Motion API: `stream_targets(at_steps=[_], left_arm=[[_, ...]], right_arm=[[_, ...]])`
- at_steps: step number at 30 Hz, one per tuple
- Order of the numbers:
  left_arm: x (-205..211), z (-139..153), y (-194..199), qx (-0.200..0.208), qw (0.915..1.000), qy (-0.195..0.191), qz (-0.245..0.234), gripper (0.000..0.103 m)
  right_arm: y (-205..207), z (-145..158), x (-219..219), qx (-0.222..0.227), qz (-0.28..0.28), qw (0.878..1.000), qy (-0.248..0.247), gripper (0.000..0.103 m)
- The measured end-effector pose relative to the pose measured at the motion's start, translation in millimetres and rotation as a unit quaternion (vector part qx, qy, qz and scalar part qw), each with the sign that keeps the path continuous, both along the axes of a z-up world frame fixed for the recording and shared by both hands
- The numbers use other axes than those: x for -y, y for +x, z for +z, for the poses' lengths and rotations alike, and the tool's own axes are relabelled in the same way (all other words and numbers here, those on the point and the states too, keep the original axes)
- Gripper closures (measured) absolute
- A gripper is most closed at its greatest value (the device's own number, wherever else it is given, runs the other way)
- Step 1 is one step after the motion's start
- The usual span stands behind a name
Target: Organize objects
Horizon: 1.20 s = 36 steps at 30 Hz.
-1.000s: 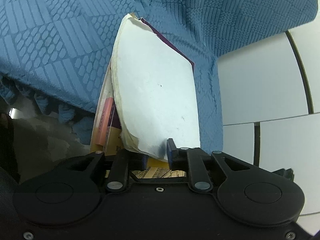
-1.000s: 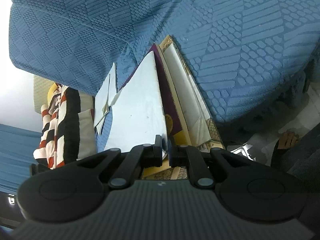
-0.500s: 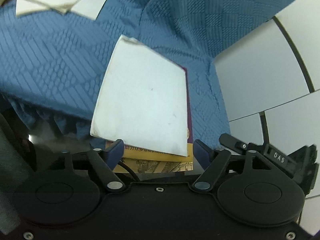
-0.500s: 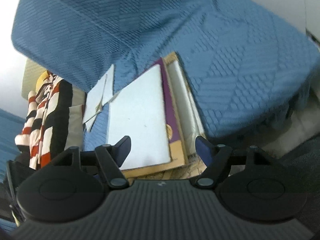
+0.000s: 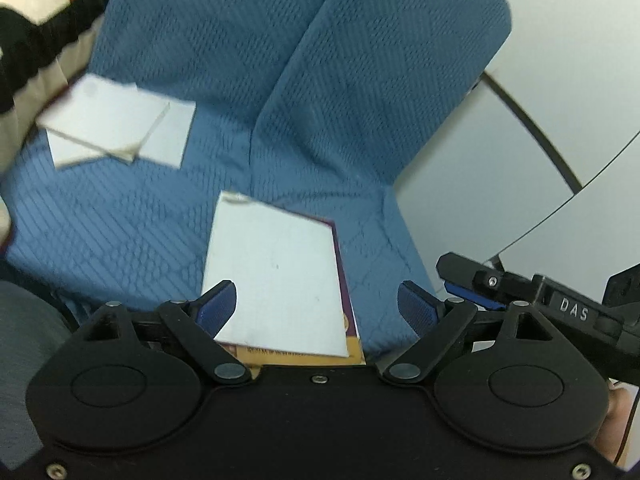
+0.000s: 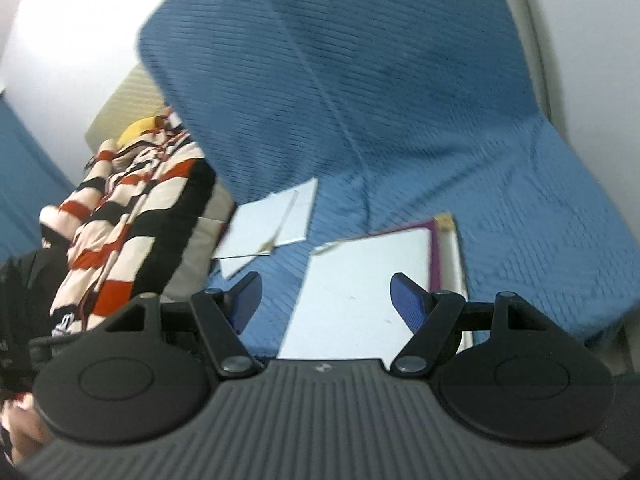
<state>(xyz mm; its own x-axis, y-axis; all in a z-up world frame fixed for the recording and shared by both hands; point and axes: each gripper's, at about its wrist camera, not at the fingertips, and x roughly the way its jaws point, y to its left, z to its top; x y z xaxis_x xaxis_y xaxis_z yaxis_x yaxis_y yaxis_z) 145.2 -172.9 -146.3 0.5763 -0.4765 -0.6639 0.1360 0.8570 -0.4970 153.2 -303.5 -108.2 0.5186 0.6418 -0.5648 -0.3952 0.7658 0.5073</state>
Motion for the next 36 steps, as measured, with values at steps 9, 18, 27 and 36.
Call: stream_targets(at_steps=[9, 18, 27, 36], left_arm=[[-18.0, 34.6, -28.1, 0.054, 0.9984, 0.007, 0.015, 0.002], [-40.6, 45.8, -47.0, 0.080, 0.9957, 0.020, 0.043, 0.001], [-59.0, 46.6, -52.4, 0.088, 0.9935, 0.038, 0.062, 0.001], [-71.3, 38.0, -40.8, 0.081, 0.9934, 0.038, 0.072, 0.001]], right_arm=[[-32.6, 24.9, -22.8, 0.057, 0.026, 0.998, 0.001, 0.029], [-55.1, 29.5, -46.7, 0.100, 0.027, 0.993, -0.049, 0.013], [-61.4, 24.1, -67.3, 0.104, 0.041, 0.991, -0.066, 0.013], [-57.7, 13.7, -85.4, 0.102, 0.055, 0.990, -0.077, 0.014]])
